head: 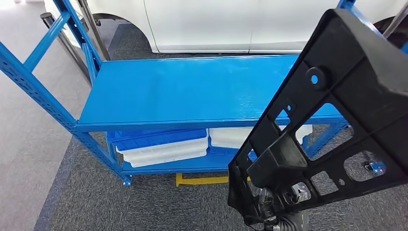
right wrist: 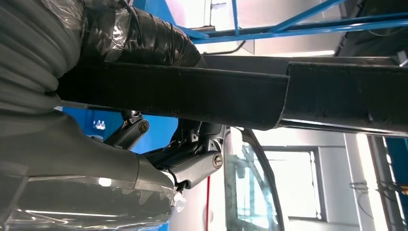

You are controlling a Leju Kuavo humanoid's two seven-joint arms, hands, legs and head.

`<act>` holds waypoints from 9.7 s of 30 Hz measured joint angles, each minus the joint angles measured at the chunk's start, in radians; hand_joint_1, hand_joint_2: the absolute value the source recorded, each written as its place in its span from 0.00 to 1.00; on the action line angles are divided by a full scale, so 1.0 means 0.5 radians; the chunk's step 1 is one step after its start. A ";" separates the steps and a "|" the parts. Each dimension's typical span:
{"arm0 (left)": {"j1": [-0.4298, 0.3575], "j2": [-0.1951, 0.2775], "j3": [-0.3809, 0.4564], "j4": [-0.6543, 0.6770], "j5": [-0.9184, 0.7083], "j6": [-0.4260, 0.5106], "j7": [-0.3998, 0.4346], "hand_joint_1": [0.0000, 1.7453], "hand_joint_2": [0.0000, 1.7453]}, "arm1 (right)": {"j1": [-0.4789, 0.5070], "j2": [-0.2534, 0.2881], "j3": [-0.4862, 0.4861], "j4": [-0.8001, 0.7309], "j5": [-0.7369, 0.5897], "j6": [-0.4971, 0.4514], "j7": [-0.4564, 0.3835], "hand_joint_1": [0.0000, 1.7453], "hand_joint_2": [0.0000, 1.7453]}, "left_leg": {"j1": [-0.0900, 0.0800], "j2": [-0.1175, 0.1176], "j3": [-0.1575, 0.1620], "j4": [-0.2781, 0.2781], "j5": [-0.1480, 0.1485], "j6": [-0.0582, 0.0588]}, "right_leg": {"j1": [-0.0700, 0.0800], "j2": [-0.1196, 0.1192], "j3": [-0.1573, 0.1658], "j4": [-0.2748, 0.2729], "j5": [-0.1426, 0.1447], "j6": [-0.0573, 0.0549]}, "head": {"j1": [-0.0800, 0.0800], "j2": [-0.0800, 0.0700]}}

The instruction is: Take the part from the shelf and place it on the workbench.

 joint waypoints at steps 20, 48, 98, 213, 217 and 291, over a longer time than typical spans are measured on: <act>-0.005 -0.023 0.030 -0.002 0.036 -0.006 0.008 0.00 1.00 | 0.123 0.029 -0.072 -0.054 -0.108 0.034 -0.098 1.00 1.00 | 0.025 0.182 -0.221 0.379 -0.176 -0.103 | -0.031 -0.180 0.097 0.031 -0.153 -0.048 | -0.001 0.000; -0.022 -0.005 0.083 -0.006 0.063 -0.030 -0.009 0.00 1.00 | 0.301 0.191 -0.305 -0.090 -0.249 0.395 -0.169 1.00 1.00 | 0.016 0.318 -0.107 0.084 0.007 -0.084 | -0.017 -0.218 0.116 0.020 -0.173 -0.028 | 0.000 0.000; 0.017 0.026 0.097 -0.018 0.032 -0.007 0.080 0.00 1.00 | 0.401 0.334 -0.474 -0.102 -0.346 0.885 -0.169 1.00 1.00 | 0.019 0.161 -0.123 0.015 0.083 0.015 | -0.020 -0.150 -0.154 0.511 -0.404 0.060 | 0.004 0.000; 0.006 -0.030 0.118 -0.041 -0.014 -0.078 0.127 0.00 1.00 | 0.367 0.210 -0.256 -0.187 -0.040 0.372 -0.117 1.00 1.00 | 0.031 -0.044 -0.211 0.126 0.057 -0.028 | -0.016 0.080 0.135 0.020 -0.196 0.027 | 0.004 0.000; 0.003 -0.038 0.118 -0.046 -0.022 -0.083 0.128 0.00 1.00 | 0.366 0.204 -0.253 -0.189 -0.039 0.357 -0.105 1.00 1.00 | 0.048 0.065 -0.195 0.076 0.085 0.020 | -0.006 0.011 0.080 0.100 -0.249 0.075 | 0.007 0.000; 0.034 -0.035 0.136 -0.073 -0.085 -0.133 0.209 0.00 1.00 | 0.402 0.038 -0.004 -0.177 0.436 -0.403 0.313 1.00 1.00 | 0.034 0.108 0.015 0.096 -0.089 -0.028 | -0.006 -0.125 0.016 0.067 -0.139 0.015 | 0.006 0.000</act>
